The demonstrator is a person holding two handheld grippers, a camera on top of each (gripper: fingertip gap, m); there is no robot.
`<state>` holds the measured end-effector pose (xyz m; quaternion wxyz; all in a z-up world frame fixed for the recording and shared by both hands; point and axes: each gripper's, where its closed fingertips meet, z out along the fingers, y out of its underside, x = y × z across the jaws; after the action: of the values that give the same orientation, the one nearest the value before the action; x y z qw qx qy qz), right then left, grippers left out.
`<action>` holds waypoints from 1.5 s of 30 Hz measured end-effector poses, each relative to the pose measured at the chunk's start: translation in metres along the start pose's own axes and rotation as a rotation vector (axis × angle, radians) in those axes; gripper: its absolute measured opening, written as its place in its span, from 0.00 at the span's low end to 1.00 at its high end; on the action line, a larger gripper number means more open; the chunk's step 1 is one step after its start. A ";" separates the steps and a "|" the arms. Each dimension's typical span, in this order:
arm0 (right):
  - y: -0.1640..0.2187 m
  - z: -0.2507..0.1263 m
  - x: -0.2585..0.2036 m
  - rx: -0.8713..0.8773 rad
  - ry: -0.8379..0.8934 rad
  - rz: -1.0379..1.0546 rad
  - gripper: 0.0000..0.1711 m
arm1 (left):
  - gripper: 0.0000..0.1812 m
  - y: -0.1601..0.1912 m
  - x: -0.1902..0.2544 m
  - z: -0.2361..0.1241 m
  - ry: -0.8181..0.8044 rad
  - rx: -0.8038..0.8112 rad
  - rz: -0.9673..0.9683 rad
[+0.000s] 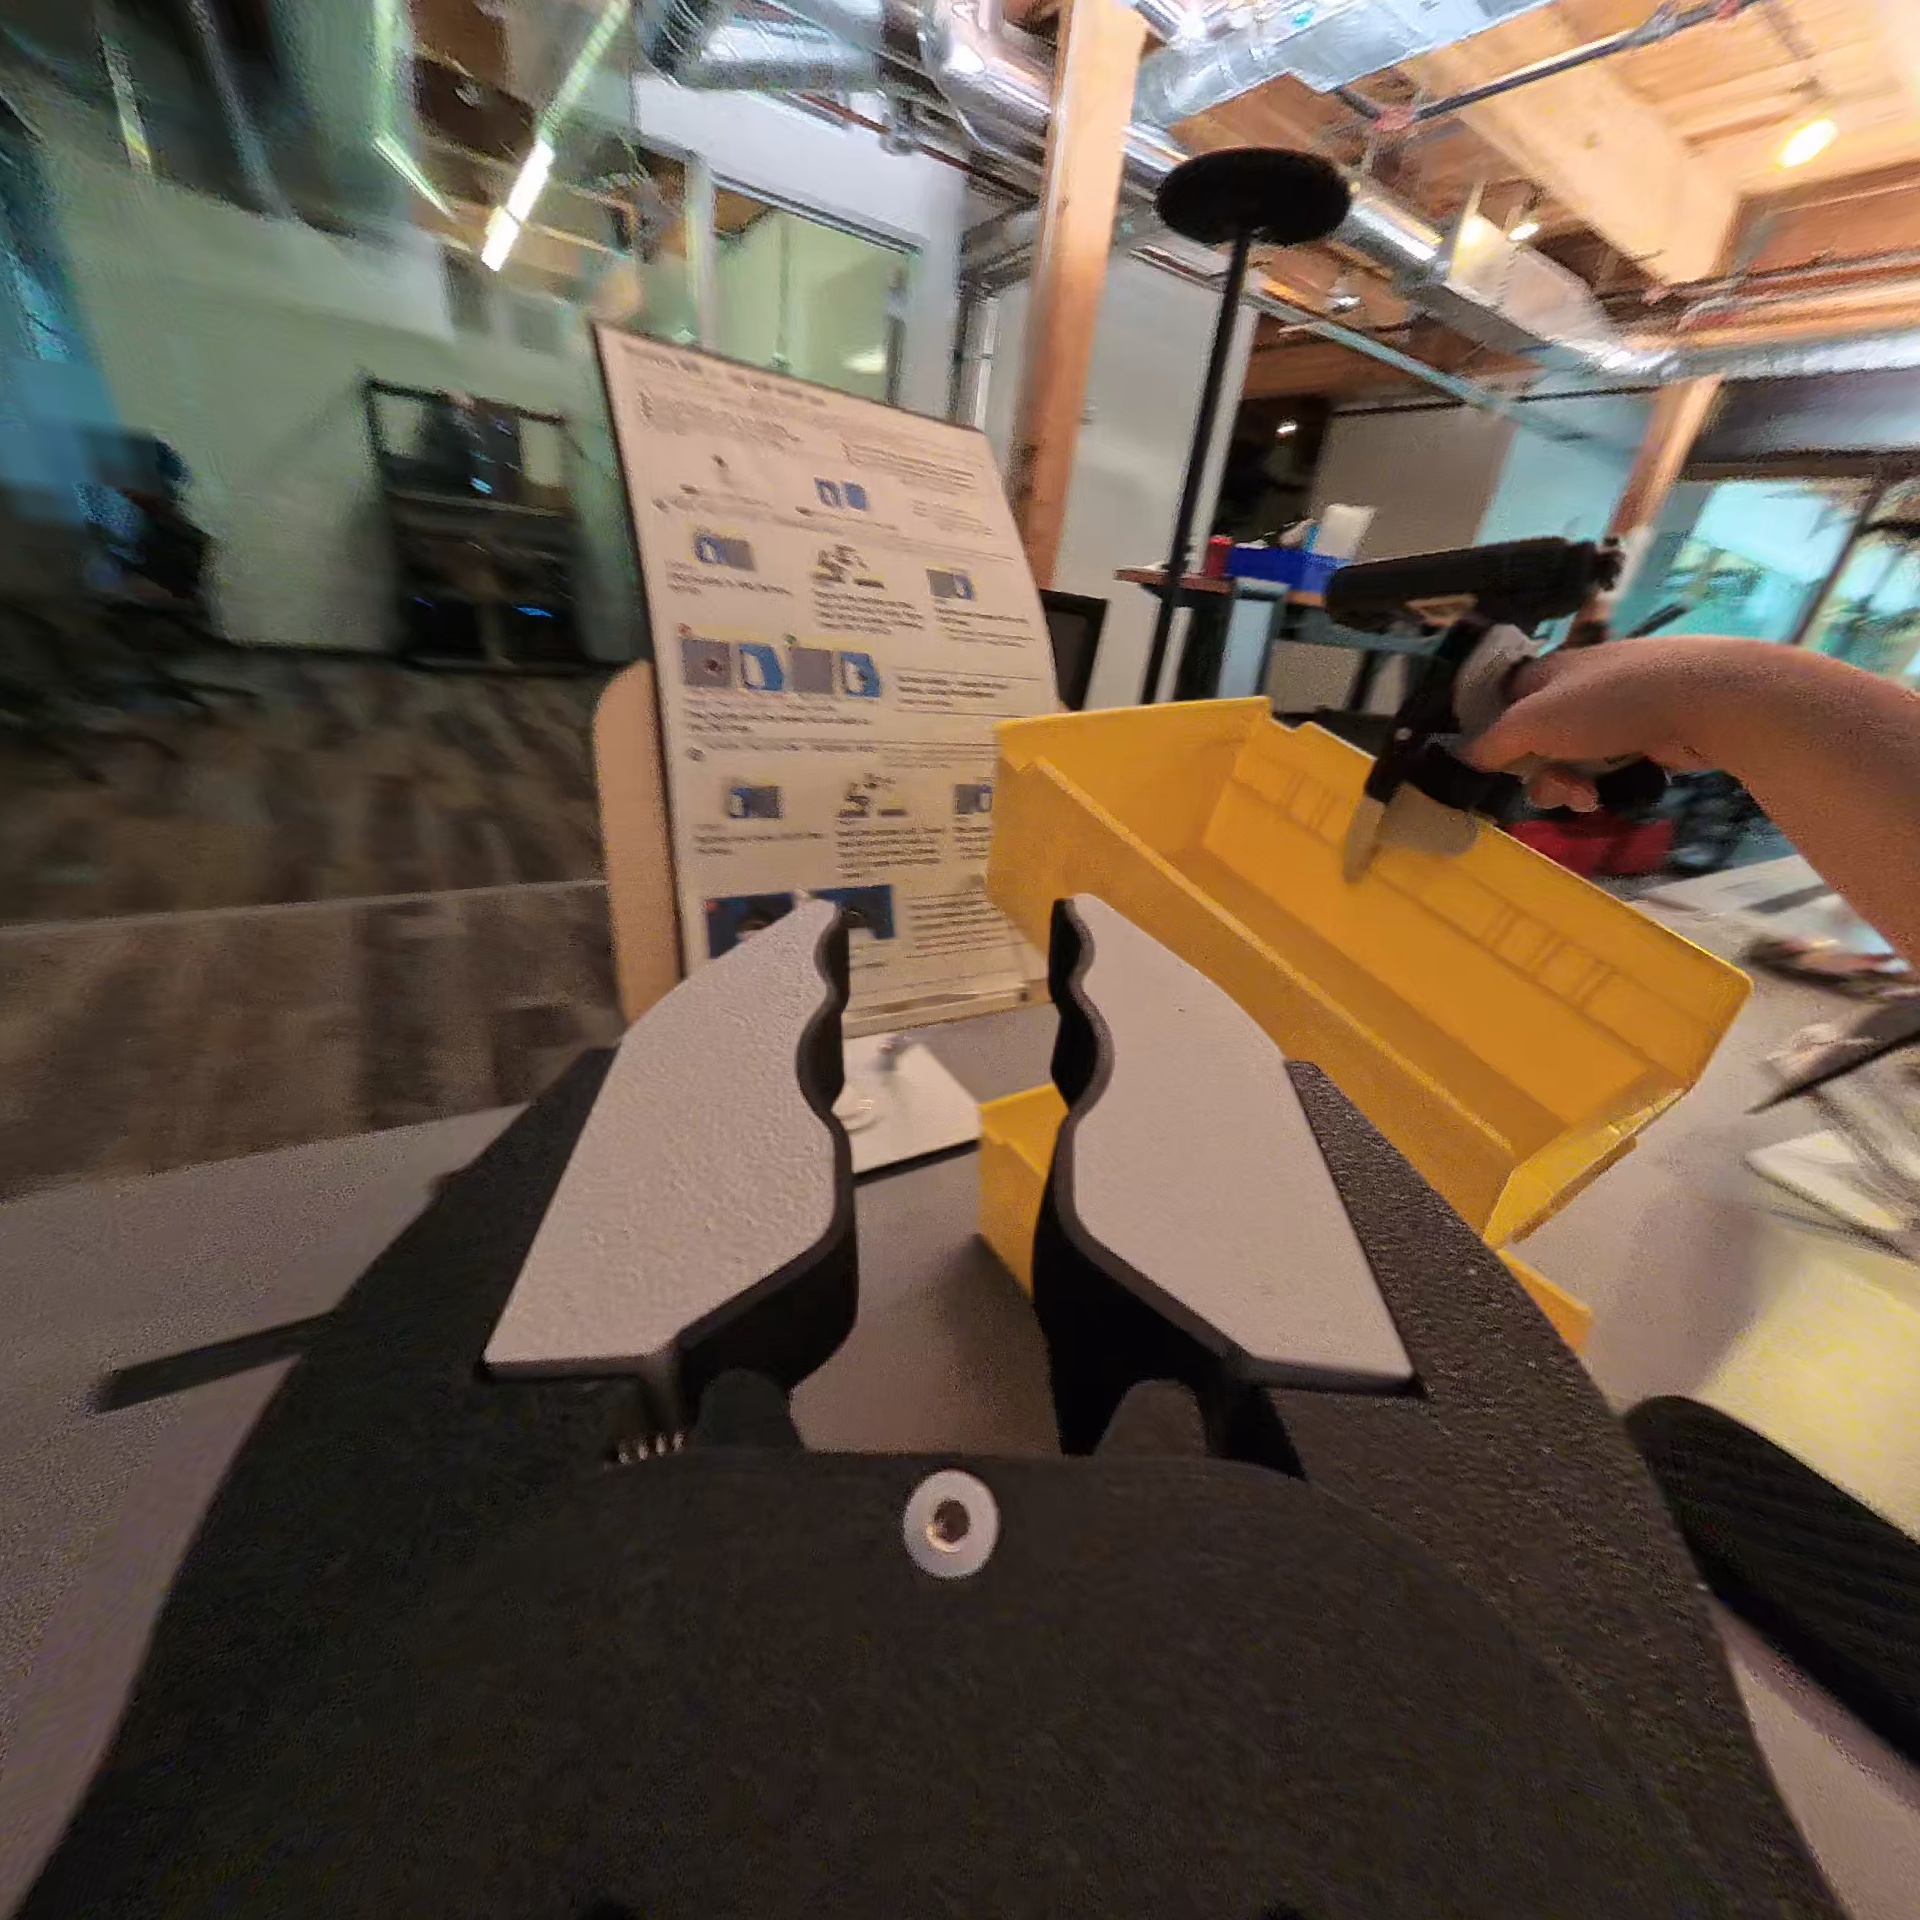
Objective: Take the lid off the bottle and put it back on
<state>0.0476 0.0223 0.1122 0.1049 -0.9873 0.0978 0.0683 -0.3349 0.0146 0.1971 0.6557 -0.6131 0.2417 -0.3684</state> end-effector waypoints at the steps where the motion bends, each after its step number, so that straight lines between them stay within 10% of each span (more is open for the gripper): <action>1: 0.009 -0.010 0.030 0.016 0.005 0.049 0.04 | 0.20 0.007 -0.001 0.008 0.018 -0.011 -0.038; 14: 0.151 0.050 0.288 -0.095 0.060 0.464 0.04 | 0.24 0.082 0.027 0.053 0.094 -0.313 0.014; 26: 0.159 0.146 0.315 -0.101 -0.093 0.371 0.04 | 0.44 0.240 0.080 0.108 0.221 -0.745 -0.045; 45: 0.165 0.149 0.309 -0.064 -0.142 0.343 0.06 | 0.15 0.335 0.093 0.123 0.076 -1.606 -0.375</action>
<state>0.2961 -0.1583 -0.1124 0.0671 -0.9517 0.2550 0.1576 -0.1207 0.0110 -0.1034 -0.0631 -0.9124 0.3473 -0.2073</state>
